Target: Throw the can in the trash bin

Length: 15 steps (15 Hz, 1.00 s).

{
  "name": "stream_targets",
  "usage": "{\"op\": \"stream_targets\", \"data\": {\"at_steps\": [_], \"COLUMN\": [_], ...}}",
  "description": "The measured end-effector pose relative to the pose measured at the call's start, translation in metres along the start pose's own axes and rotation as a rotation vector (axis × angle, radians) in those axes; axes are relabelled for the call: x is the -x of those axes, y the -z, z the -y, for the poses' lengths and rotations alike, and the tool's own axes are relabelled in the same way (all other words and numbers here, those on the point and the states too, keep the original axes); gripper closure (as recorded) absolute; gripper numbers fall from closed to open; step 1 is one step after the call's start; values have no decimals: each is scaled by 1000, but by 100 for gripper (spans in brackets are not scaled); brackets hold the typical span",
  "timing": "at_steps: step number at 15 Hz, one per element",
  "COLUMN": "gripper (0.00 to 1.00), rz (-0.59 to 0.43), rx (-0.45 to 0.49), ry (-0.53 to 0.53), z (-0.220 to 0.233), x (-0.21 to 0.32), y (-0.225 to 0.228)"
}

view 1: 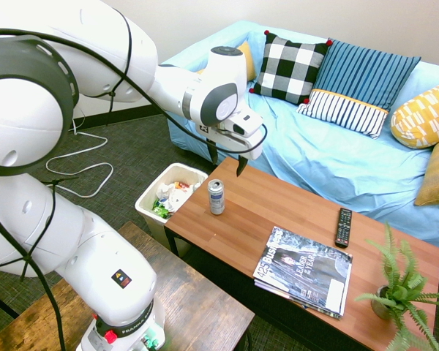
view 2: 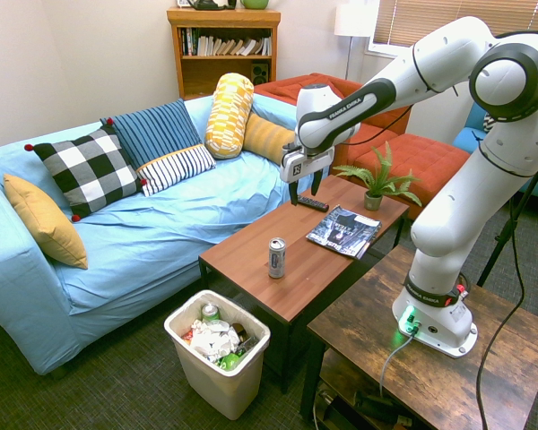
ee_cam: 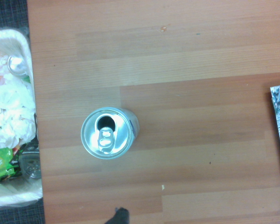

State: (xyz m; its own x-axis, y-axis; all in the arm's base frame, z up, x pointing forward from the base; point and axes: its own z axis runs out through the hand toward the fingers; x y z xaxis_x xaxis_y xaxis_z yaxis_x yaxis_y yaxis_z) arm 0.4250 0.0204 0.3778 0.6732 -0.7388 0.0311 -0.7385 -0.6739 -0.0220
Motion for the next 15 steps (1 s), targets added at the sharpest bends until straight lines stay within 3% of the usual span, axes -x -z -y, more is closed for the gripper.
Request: {"op": "stream_targets", "data": {"at_steps": [6,15], "gripper": [0,0], "rz": [-22,-5], "rx": [-32,-40], "ry": [13,22], "z": [15,57], "x": [0,18], "y": [-14,-83]}}
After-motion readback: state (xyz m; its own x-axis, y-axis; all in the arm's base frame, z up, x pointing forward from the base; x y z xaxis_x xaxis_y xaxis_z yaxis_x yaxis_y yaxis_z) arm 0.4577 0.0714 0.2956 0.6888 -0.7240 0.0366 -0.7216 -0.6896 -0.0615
